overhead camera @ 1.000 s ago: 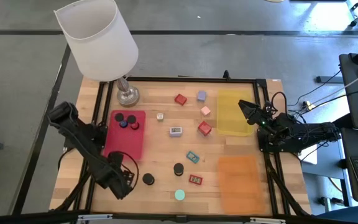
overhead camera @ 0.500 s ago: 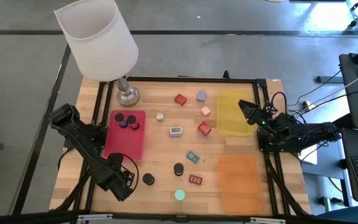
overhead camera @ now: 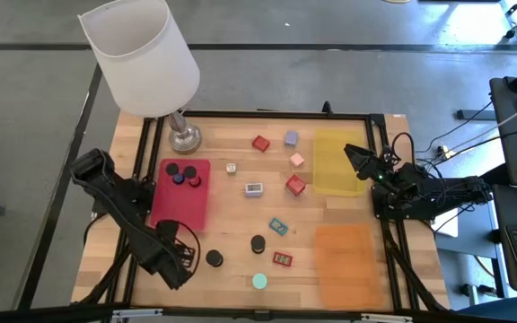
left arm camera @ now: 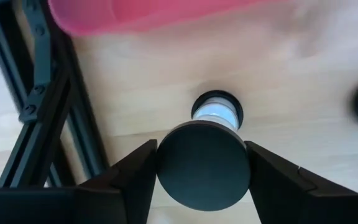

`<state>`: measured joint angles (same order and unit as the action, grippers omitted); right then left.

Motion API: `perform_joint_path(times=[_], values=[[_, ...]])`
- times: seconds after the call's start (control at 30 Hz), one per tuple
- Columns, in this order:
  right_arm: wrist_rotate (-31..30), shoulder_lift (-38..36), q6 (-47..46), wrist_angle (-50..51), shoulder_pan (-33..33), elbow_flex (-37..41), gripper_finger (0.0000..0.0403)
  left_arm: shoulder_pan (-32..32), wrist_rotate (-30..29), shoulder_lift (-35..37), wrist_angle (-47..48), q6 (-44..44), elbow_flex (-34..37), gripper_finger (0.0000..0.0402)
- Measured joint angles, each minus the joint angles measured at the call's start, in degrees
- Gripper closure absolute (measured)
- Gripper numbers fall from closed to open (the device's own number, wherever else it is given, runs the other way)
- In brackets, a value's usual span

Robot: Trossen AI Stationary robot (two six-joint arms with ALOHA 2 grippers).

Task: Pick & Place Office items
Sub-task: Put the white hourglass timer into the red bin

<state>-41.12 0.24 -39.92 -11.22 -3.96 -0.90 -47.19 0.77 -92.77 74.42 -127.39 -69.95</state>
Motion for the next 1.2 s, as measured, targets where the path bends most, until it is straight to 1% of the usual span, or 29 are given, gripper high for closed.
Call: perform_joint_path(times=[0.13, 0.3, 0.4, 0.47, 0.67, 0.9, 1.1, 1.2], values=[[0.0, 0.0, 0.0, 0.0, 0.0, 0.0, 0.0121, 0.5, -5.0, 2.4, 5.0, 0.0, -2.8, 0.0188], [0.0, 0.0, 0.0, 0.0, 0.0, 0.0, 0.0121, 2.3, -11.0, 4.9, 16.3, 0.4, -8.0, 0.0188], [0.0, 0.0, 0.0, 0.1, 0.0, 0.0, 0.0121, 4.6, -14.4, 7.7, 15.1, 4.6, -7.8, 0.0188], [0.0, 0.0, 0.0, 0.1, 0.0, 0.0, 0.0121, 6.6, -15.4, 8.9, 16.0, 6.5, -7.3, 0.0188], [0.0, 0.0, 0.0, 0.2, 0.0, 0.0, 0.0121, 13.1, -17.0, 10.6, 15.7, 17.9, -6.4, 0.0188], [0.0, 0.0, 0.0, 0.3, 0.0, 0.0, 0.0121, 22.2, -21.8, 10.6, 15.6, 32.6, -6.3, 0.0187], [0.0, 0.0, 0.0, 0.3, 0.0, 0.0, 0.0121, 28.5, -22.5, 10.6, 15.6, 45.3, -6.2, 0.0187], [0.0, 0.0, 0.0, 0.3, 0.0, 0.0, 0.0121, 30.2, -22.4, 11.5, 15.4, 48.1, -3.6, 0.0187]])
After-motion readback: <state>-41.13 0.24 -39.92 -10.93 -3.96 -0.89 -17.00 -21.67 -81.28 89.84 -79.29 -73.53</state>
